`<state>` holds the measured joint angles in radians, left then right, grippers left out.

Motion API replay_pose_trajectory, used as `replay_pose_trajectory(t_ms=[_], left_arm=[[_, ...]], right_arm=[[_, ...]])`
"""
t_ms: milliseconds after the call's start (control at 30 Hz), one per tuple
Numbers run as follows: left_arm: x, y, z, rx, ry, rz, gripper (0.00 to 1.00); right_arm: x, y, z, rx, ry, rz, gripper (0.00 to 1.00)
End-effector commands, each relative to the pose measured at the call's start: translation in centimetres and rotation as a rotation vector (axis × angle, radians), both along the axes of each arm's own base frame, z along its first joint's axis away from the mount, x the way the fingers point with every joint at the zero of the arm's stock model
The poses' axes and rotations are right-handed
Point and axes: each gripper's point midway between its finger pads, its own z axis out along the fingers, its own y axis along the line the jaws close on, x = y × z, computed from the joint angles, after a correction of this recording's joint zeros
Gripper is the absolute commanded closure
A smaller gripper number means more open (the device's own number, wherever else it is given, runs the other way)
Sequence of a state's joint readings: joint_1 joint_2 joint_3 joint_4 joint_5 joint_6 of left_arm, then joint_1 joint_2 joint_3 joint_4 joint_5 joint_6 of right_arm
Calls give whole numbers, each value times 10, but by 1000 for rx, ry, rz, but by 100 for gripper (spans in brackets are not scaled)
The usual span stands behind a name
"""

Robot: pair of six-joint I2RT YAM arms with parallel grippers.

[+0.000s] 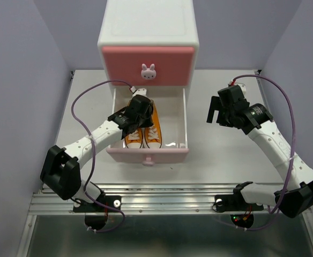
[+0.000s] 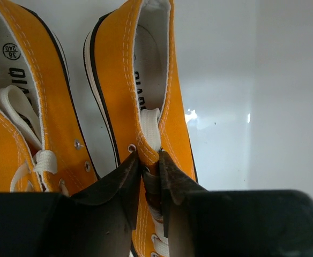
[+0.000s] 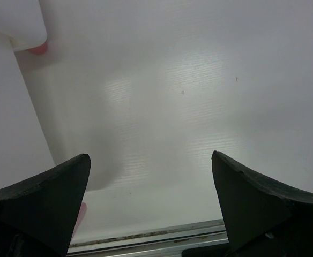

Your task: Place and organize the shoes in the shoe cabinet

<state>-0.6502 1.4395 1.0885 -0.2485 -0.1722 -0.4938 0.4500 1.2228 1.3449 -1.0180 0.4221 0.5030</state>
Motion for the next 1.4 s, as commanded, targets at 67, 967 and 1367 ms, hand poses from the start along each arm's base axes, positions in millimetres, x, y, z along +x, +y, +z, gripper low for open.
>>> replay_pose_trajectory(t_ms=[67, 967, 1367], left_arm=[[16, -5, 41, -46, -94, 2, 60], [-37, 26, 138, -88, -115, -38, 19], [-75, 5, 124, -196, 10, -186, 1]], right_arm=[[6, -3, 15, 29, -72, -31, 0], [16, 9, 44, 91, -173, 17, 0], [13, 8, 39, 65, -150, 43, 0]])
